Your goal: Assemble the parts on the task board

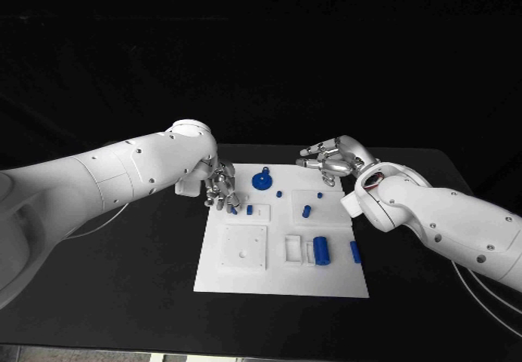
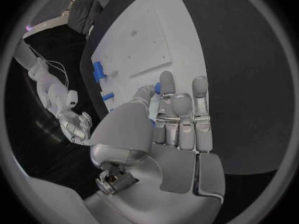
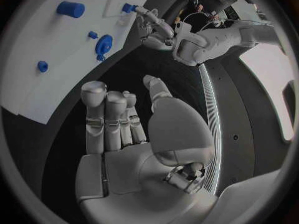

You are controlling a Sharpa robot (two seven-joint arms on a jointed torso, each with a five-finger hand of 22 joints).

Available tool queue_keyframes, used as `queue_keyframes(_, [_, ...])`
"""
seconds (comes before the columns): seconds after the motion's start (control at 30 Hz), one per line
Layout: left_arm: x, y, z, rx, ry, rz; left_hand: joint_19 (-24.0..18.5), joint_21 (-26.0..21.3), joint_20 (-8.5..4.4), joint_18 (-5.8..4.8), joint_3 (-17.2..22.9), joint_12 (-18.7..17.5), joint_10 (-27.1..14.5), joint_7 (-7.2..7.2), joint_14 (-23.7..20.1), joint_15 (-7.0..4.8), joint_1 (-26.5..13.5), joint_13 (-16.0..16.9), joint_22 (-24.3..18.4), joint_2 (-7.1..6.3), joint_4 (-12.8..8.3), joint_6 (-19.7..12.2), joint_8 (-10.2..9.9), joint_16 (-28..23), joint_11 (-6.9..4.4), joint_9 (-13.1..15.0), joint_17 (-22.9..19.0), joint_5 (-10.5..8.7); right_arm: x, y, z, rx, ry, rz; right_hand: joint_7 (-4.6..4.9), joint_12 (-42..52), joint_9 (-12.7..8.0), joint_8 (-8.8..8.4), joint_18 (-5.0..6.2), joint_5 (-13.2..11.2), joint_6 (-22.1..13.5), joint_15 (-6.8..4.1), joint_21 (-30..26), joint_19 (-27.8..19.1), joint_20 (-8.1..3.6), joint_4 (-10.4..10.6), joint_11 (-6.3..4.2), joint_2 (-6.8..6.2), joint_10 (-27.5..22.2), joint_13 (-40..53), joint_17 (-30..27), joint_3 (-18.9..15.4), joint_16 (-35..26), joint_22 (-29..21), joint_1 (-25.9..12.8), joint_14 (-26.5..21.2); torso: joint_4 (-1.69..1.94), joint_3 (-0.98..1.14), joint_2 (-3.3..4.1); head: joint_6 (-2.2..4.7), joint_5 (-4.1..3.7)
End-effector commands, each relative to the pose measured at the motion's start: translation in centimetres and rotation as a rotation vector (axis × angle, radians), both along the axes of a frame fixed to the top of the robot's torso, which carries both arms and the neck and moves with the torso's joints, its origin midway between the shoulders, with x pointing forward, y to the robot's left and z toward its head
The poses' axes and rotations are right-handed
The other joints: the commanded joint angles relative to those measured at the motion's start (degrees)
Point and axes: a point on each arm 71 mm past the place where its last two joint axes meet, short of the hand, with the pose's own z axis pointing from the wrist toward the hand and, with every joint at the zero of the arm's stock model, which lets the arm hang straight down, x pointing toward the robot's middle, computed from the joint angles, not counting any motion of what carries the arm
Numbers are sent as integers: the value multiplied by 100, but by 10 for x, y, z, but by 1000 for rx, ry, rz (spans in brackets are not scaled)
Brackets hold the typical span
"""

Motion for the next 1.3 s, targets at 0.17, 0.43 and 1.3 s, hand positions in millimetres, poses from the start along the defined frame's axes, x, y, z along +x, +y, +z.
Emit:
queue_keyframes(0.17, [0,-2,-1,-14,-5,14,-19,11,5,99,1242,55,260,14,13,-38,-12,20,108,89,-1216,-28,35,17,-30,-62,7,-145,0,1,0,-3,0,15,7,-20,8,2,97,37,20,-13,-36,89,-4,-6,-10,-4,-51,0,-1,27,-23,432,-61,-19,-1,5,0,9,-5])
queue_keyframes(0.43, [3,1,0,-34,-32,53,65,-124,-9,44,1005,73,262,26,27,-65,-81,14,87,27,-910,-148,29,-24,2,-417,-19,-542,0,1,0,-4,0,13,7,-20,8,2,97,37,20,-13,-36,89,-4,-6,-10,-4,-51,0,-1,27,-23,432,-61,-19,1,6,2,6,-21])
queue_keyframes(1.3, [2,1,-1,-15,-9,41,116,-285,29,87,1444,67,263,80,8,-21,117,-19,133,-10,-1046,-101,48,-5,35,-707,-28,-963,0,-1,0,-1,2,10,9,-33,8,2,98,34,17,-13,-57,85,-4,-6,-10,-7,-61,-12,-12,26,-36,428,-62,-25,-2,3,3,0,-36])
